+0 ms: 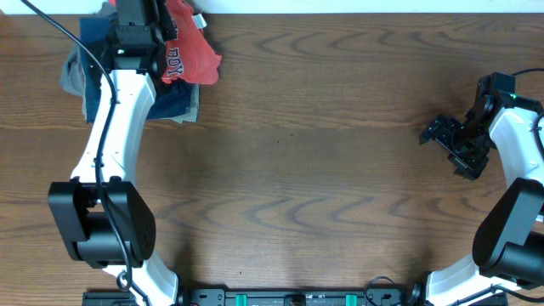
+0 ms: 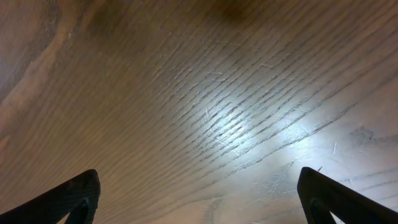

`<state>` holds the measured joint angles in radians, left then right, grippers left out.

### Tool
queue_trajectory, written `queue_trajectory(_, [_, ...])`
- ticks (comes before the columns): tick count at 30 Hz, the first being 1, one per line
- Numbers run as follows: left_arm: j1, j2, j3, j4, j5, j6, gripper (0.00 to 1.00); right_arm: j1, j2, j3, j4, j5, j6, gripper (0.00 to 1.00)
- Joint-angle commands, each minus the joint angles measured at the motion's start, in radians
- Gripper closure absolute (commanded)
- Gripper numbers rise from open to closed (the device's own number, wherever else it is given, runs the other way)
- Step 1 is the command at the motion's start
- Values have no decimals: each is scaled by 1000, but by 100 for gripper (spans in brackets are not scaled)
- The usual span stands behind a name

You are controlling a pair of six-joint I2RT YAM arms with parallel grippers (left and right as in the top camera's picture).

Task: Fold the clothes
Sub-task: 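Lower the red shirt onto the stack and open the left gripper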

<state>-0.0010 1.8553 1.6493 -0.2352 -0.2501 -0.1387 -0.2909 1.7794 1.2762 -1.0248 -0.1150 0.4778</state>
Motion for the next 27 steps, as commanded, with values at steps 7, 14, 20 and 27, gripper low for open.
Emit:
queue_trajectory(7, [111, 18, 40, 17, -43, -16, 88, -3, -6, 12, 0, 3, -12, 1])
queue_trajectory(14, [182, 55, 40, 19, -43, -15, 83, -3, -6, 12, 0, 3, -12, 1])
queue_trajectory(20, [209, 122, 39, 5, -43, -15, 78, -3, -6, 12, 0, 3, -12, 1])
queue_trajectory(27, [246, 179, 39, 5, -52, 8, 78, -3, -6, 12, 0, 3, -12, 1])
